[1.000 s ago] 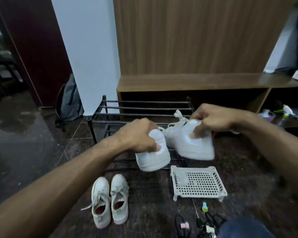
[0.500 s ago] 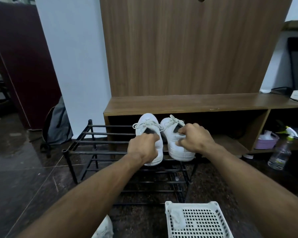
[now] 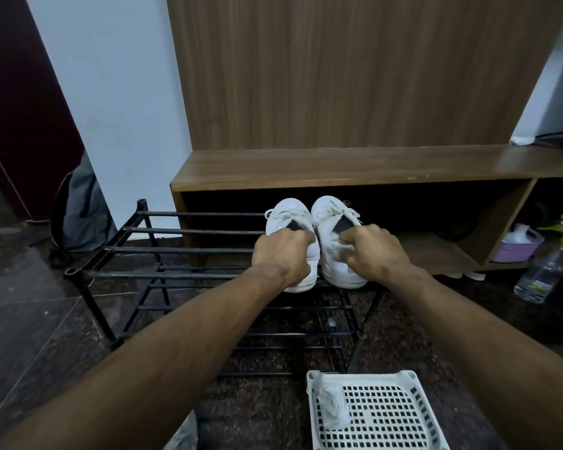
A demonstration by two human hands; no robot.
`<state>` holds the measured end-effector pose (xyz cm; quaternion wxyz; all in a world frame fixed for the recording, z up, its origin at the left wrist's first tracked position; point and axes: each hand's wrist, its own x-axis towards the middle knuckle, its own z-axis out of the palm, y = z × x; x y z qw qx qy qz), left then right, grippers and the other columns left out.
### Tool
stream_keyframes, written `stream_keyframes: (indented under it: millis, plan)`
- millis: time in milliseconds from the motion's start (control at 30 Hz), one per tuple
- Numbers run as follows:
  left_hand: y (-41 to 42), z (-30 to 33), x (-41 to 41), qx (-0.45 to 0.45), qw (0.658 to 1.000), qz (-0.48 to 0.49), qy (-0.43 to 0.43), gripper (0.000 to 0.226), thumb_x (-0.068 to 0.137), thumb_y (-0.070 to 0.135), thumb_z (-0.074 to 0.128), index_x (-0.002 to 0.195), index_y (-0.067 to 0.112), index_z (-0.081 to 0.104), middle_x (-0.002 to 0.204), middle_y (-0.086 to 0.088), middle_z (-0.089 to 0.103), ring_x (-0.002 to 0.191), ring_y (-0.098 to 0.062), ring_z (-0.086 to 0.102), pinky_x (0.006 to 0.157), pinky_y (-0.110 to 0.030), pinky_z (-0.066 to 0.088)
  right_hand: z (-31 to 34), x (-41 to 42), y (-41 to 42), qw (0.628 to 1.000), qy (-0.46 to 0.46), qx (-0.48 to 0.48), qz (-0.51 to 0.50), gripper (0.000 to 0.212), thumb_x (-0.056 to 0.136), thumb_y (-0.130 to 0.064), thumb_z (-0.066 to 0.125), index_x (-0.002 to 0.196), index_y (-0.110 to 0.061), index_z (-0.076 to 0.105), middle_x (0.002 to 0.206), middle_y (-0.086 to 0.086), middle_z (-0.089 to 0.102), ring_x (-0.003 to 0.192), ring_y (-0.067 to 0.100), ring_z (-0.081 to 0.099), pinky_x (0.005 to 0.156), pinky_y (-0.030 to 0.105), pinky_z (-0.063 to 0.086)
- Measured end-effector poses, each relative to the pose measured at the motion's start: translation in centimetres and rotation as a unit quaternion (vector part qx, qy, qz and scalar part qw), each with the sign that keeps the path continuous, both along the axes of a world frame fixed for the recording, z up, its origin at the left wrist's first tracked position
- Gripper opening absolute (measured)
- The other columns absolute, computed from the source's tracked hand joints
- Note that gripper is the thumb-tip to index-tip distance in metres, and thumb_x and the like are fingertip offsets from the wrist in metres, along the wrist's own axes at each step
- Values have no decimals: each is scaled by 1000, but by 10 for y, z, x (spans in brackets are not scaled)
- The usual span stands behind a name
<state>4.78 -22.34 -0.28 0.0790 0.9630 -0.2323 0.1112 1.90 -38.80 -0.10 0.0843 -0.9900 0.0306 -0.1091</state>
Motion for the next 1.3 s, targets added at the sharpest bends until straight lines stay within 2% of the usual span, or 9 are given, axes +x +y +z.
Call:
stream_keyframes:
  millis: [267,333,400,467,567,667,833,1067,1300]
  plan:
    - [0,-13,12,-33,999,-30,25,40,88,29,65,126,28,51,125,0,56,117,-22,49,83,-39,47,-12,12,-1,1000,3,18,11,23,91,-33,63,78,-19,49,98,3,56,90,26,54,67,31,37]
    - [4,-20,11,-43,997,-52,25,55,88,30,65,138,27,42,137,1,47,127,-21,41,97,-39,44,-16,13,0,999,6,40,27,17,93,-31,61,101,-17,56,113,6,53,108,29,50,79,35,41]
    - [12,-28,3,-69,995,-66,1,68,87,29,65,146,25,31,144,3,37,134,-19,33,106,-38,37,-21,8,4,998,-21,50,23,36,91,-27,61,125,-17,53,127,5,50,119,28,44,100,44,38]
    - [27,-38,-7,-97,991,-79,-36,74,84,27,65,148,25,27,148,4,32,136,-17,29,110,-36,32,-25,-2,13,989,-131,56,33,41,85,-20,63,125,-17,55,123,4,54,118,26,47,108,47,33]
    - [59,-57,-23,-122,988,-72,-60,75,80,23,65,147,22,30,151,0,29,139,-19,30,111,-39,34,-28,-23,39,960,-261,51,91,27,80,-13,64,107,-13,63,106,2,60,104,23,53,91,39,44]
    - [96,-79,-44,-161,986,-32,-32,71,84,24,62,147,23,31,149,1,32,136,-19,34,108,-40,37,-40,-44,77,940,-283,9,187,14,79,-12,62,92,-12,65,92,1,60,91,22,54,78,35,43]
    - [183,-141,-91,-145,985,33,93,47,84,25,56,131,20,55,130,-3,54,120,-26,50,94,-39,46,-108,-83,161,949,-81,-35,304,22,81,-26,47,84,-15,65,86,3,60,85,28,57,68,38,45]
    - [307,-257,-161,-77,908,263,317,32,84,28,58,115,28,67,120,-5,66,111,-27,61,88,-34,51,-227,-132,271,908,271,-30,317,36,87,-26,54,121,-14,60,125,10,56,121,30,49,97,40,44]
    - [311,-312,-172,77,940,157,292,27,88,29,49,111,18,58,122,-4,60,120,-26,50,92,-35,37,-290,-134,333,894,352,-10,277,40,92,-22,52,130,-10,47,131,14,50,124,33,47,95,42,44]
